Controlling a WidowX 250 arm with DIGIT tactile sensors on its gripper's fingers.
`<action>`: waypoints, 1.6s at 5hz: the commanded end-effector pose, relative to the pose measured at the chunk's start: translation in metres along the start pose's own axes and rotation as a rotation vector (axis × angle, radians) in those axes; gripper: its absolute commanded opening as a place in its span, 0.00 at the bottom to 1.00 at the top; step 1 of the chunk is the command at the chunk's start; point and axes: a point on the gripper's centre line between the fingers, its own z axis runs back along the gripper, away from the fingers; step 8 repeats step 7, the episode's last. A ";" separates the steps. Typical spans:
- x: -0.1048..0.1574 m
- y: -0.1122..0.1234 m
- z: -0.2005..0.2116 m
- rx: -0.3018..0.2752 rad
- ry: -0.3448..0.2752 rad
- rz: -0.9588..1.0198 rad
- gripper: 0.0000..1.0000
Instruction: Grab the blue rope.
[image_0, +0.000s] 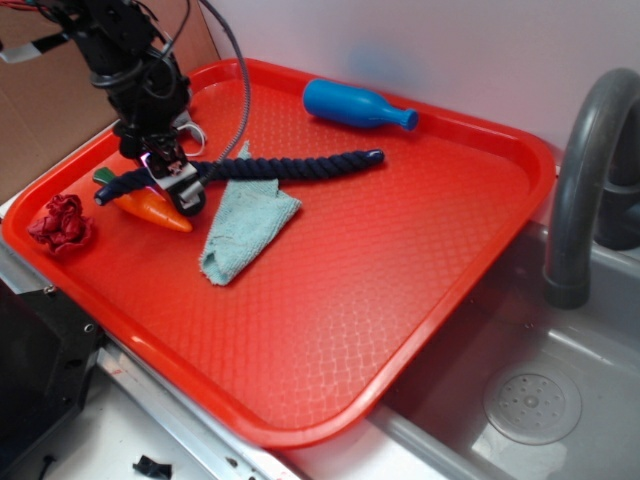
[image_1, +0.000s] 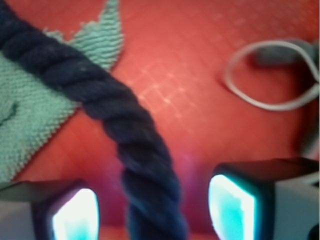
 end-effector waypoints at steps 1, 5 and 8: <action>0.004 -0.001 0.016 0.040 -0.044 -0.022 0.00; -0.009 -0.062 0.174 0.013 -0.141 0.243 0.00; -0.015 -0.080 0.185 0.019 -0.173 0.208 0.00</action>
